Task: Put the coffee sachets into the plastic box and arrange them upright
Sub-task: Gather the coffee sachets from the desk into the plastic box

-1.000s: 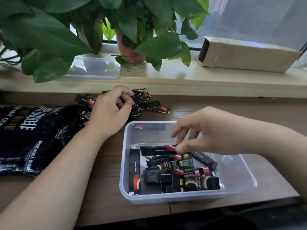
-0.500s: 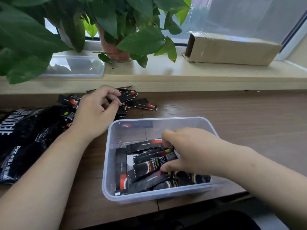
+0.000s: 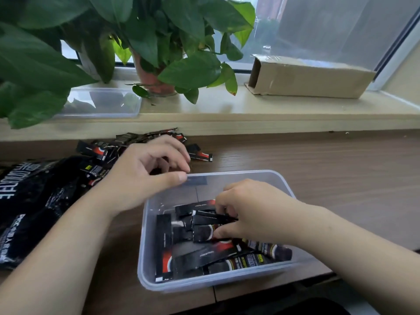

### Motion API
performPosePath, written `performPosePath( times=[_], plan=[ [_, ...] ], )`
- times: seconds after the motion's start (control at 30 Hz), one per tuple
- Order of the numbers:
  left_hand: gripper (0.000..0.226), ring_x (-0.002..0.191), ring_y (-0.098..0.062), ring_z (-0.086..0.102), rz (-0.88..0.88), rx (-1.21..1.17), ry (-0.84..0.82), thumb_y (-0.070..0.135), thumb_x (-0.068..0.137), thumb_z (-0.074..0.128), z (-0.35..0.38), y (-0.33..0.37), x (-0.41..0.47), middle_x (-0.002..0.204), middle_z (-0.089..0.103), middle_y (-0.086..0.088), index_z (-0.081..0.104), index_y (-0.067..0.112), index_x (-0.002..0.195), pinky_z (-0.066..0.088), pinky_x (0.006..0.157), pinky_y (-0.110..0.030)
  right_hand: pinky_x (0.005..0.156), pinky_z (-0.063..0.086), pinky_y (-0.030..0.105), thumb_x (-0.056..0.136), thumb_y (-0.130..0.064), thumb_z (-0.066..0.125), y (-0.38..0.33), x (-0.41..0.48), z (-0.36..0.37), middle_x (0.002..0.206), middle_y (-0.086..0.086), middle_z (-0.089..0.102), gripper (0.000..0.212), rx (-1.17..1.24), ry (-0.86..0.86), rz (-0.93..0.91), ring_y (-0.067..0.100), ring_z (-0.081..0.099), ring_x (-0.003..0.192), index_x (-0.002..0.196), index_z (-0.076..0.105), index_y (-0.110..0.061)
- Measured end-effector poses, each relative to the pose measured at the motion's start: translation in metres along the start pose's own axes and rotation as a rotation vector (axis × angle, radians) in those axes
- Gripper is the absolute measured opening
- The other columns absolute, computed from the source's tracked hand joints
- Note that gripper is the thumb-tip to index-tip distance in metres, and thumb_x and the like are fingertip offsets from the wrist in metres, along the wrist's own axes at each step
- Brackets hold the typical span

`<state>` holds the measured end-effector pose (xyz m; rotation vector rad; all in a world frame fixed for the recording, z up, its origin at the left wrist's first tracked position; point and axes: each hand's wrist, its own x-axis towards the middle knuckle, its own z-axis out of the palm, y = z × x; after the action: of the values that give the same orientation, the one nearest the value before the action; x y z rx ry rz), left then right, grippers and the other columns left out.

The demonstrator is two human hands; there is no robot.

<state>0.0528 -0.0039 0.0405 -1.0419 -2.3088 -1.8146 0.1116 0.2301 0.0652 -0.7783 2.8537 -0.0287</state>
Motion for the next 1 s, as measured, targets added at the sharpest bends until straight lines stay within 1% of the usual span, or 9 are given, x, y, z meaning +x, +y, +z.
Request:
performPosePath(
  times=[0.1, 0.23, 0.33, 0.4, 0.5, 0.57, 0.7, 0.83, 1.0],
  plan=[
    [0.003, 0.077, -0.016, 0.062, 0.006, 0.148, -0.014, 0.021, 0.074, 0.072, 0.003, 0.002, -0.001, 0.097, 0.071, 0.001, 0.075, 0.021, 0.076, 0.05, 0.071, -0.029, 0.069, 0.049, 0.034, 0.079, -0.067, 0.064, 0.004, -0.004, -0.002, 0.087, -0.01, 0.061, 0.044, 0.014, 0.007, 0.017, 0.014, 0.052, 0.08, 0.096, 0.063, -0.027],
    [0.007, 0.073, -0.015, 0.064, -0.115, 0.104, 0.481, 0.026, 0.076, 0.07, -0.011, -0.009, 0.005, 0.079, 0.073, 0.003, 0.072, 0.022, 0.07, 0.05, 0.071, -0.025, 0.065, 0.04, 0.016, 0.085, -0.064, 0.059, 0.002, 0.001, -0.033, 0.091, -0.016, 0.065, 0.038, 0.122, 0.091, 0.004, -0.002, 0.049, 0.07, 0.104, 0.067, -0.032],
    [0.019, 0.069, -0.01, 0.062, -0.301, 0.421, 0.715, 0.015, 0.083, 0.073, -0.026, -0.022, 0.008, 0.071, 0.069, 0.008, 0.07, 0.028, 0.069, 0.049, 0.073, -0.028, 0.059, 0.04, 0.008, 0.086, -0.048, 0.069, 0.012, 0.024, -0.058, 0.079, -0.015, 0.069, 0.02, 0.295, 0.252, 0.017, -0.01, 0.055, 0.066, 0.091, 0.073, -0.029],
    [0.011, 0.087, -0.017, 0.062, -0.304, 0.663, 0.635, 0.018, 0.08, 0.077, -0.03, -0.03, 0.007, 0.088, 0.067, 0.008, 0.073, 0.026, 0.086, 0.05, 0.085, -0.034, 0.06, 0.042, 0.009, 0.083, -0.042, 0.074, 0.025, 0.049, -0.064, 0.08, -0.014, 0.07, 0.018, 0.272, 0.303, 0.016, -0.006, 0.057, 0.066, 0.094, 0.073, -0.028],
    [0.045, 0.117, -0.018, 0.053, -0.329, 0.759, 0.444, 0.035, 0.072, 0.083, -0.031, -0.037, 0.005, 0.116, 0.06, 0.009, 0.071, 0.022, 0.114, 0.042, 0.1, -0.029, 0.081, 0.049, 0.023, 0.079, -0.044, 0.077, 0.041, 0.091, -0.064, 0.109, -0.014, 0.068, 0.045, 0.094, 0.232, -0.013, -0.001, 0.06, 0.087, 0.119, 0.065, -0.029],
    [0.065, 0.127, -0.014, 0.046, -0.363, 0.748, 0.393, 0.042, 0.068, 0.086, -0.033, -0.037, 0.004, 0.128, 0.054, 0.011, 0.065, 0.026, 0.127, 0.034, 0.105, -0.023, 0.094, 0.046, 0.026, 0.076, -0.048, 0.077, 0.045, 0.117, -0.061, 0.13, -0.014, 0.06, 0.066, 0.02, 0.166, -0.068, 0.008, 0.057, 0.114, 0.135, 0.053, -0.031],
    [0.096, 0.144, -0.017, 0.033, -0.469, 0.764, 0.301, 0.051, 0.061, 0.088, -0.041, -0.044, 0.001, 0.154, 0.041, 0.006, 0.047, 0.032, 0.146, 0.026, 0.116, -0.026, 0.111, 0.037, 0.03, 0.073, -0.051, 0.079, 0.046, 0.163, -0.051, 0.152, -0.01, 0.043, 0.091, -0.045, 0.057, -0.152, 0.014, 0.043, 0.136, 0.15, 0.033, -0.032],
    [0.087, 0.142, -0.018, 0.04, -0.461, 0.822, 0.241, 0.051, 0.068, 0.082, -0.045, -0.055, 0.002, 0.151, 0.048, 0.007, 0.048, 0.034, 0.146, 0.031, 0.118, -0.031, 0.103, 0.043, 0.032, 0.072, -0.034, 0.077, 0.044, 0.198, -0.039, 0.139, -0.003, 0.057, 0.08, -0.039, 0.081, -0.276, 0.017, 0.052, 0.126, 0.145, 0.043, -0.026],
    [0.059, 0.12, -0.017, 0.061, -0.35, 0.877, 0.283, 0.032, 0.069, 0.077, -0.046, -0.059, 0.002, 0.127, 0.067, 0.012, 0.068, 0.034, 0.127, 0.048, 0.102, -0.033, 0.097, 0.047, 0.035, 0.073, -0.026, 0.073, 0.037, 0.217, -0.029, 0.126, -0.003, 0.066, 0.064, 0.119, 0.124, -0.425, 0.014, 0.059, 0.116, 0.135, 0.055, -0.023]
  ],
)
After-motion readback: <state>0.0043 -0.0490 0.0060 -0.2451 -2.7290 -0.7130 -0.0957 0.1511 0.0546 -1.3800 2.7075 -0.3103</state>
